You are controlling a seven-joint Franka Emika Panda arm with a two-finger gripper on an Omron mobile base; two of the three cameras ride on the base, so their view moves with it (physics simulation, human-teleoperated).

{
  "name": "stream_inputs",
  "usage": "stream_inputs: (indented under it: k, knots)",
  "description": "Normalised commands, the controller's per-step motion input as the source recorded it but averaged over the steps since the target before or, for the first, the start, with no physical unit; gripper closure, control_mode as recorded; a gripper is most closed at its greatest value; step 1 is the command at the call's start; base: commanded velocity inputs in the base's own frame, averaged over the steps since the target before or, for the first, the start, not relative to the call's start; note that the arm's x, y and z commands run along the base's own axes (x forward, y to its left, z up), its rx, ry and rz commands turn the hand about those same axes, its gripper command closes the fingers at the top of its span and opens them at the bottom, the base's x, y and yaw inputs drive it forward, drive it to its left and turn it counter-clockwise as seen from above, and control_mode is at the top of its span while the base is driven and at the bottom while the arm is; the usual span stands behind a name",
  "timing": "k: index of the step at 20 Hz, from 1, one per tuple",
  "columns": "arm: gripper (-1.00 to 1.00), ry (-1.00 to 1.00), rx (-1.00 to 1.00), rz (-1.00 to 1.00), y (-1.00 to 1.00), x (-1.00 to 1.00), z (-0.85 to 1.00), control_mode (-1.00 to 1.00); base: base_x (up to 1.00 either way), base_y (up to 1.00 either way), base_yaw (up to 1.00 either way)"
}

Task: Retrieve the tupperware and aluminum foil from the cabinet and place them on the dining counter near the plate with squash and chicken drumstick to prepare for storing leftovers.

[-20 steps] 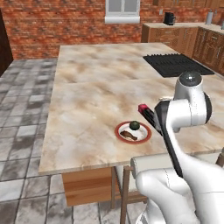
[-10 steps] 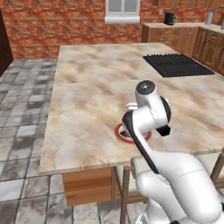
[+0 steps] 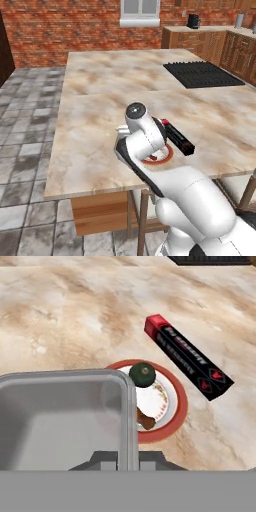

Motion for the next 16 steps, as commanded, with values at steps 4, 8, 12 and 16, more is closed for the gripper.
stream_inputs:
  k: [4, 8, 12, 16]
  knots:
    - [1.0, 0.01, 0.0, 0.06, 0.34, 0.39, -0.1, -1.0, 0.0, 0.0, 0.0]
    - [1.0, 0.03, 0.0, 0.0, 0.08, 0.4, -0.15, -1.0, 0.0, 0.0, 0.0]
    - [1.0, 0.03, 0.0, 0.0, 0.02, 0.33, -0.28, -1.0, 0.0, 0.0, 0.0]
    - [1.0, 0.01, 0.0, 0.0, 0.06, 0.29, -0.39, -1.0, 0.0, 0.0, 0.0]
